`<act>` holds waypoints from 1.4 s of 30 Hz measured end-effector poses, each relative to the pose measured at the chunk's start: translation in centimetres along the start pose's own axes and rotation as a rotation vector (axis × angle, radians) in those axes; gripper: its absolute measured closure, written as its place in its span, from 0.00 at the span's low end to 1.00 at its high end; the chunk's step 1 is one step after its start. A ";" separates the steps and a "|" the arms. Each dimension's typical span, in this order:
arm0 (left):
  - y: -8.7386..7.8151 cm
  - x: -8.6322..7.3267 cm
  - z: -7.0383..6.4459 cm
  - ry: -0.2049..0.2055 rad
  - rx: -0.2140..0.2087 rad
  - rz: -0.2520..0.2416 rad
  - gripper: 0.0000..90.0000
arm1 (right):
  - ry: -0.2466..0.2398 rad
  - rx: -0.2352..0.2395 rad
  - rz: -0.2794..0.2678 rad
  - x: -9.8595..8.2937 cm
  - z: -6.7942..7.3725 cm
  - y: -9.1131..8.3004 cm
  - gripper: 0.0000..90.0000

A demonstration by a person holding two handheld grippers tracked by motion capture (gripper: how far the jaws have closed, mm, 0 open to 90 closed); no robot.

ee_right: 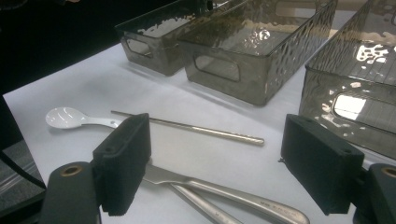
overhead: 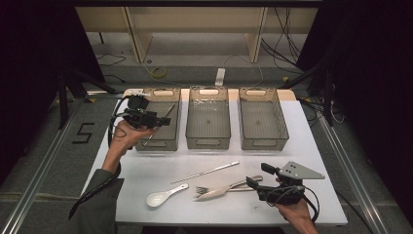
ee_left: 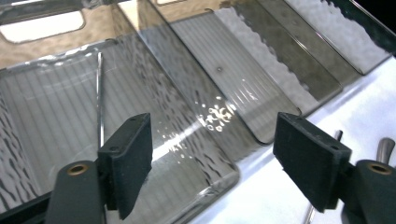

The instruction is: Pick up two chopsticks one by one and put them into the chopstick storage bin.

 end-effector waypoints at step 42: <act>7.9 -8.0 -11.1 0.326 -0.121 0.432 0.54 | -0.010 0.000 0.010 -0.1 0.2 0.1 0.28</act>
Point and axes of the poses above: each handheld gripper's, and its own axes: y roughly forward along the jaws, x roughly out of its top, z roughly to its left, the point moved 10 cm from there along y, roughly forward along the jaws, and after that the axes turned 4 degrees about z, right-handed, at the moved point
